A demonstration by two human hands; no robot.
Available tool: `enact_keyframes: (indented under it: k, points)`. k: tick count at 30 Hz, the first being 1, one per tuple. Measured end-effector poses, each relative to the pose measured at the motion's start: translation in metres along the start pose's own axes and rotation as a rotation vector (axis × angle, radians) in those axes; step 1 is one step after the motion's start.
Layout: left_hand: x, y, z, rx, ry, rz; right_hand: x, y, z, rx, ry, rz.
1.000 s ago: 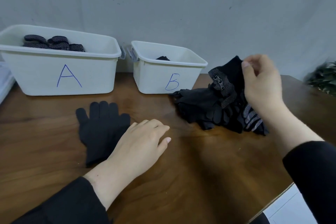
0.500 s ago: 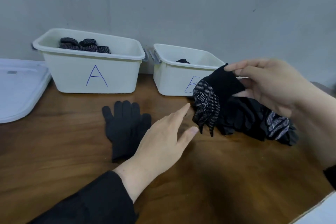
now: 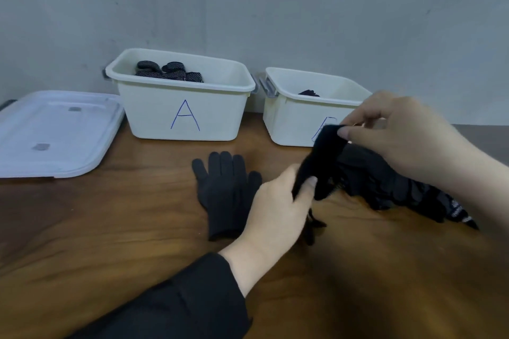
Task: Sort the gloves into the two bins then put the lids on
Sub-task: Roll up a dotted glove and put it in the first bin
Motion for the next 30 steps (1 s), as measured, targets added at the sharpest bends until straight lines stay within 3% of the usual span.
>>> enact_keyframes:
  k: [3, 9, 24, 30]
  points:
    - [0.002, 0.008, 0.006, -0.059, 0.086, -0.205, -0.006, 0.008, 0.009, -0.085, -0.021, -0.02]
    - [0.007, 0.004, 0.008, -0.023, 0.226, -0.438, -0.016, 0.014, 0.018, -0.075, -0.102, 0.21]
    - [0.005, 0.013, 0.007, -0.101, 0.155, -0.426, 0.001, 0.023, 0.019, -0.051, -0.046, 0.245]
    - [0.0, 0.037, 0.008, -0.141, 0.044, -0.232, 0.01, 0.022, 0.019, -0.039, 0.009, 0.239]
Point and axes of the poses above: each hand's wrist, its own z-axis towards the middle knuckle, its own y-axis out of the back of the hand, x = y × z, the point moved 4 cm from there along z, towards the middle knuckle, and after that the axes turned 9 degrees about -z, right-handed, at the moved point
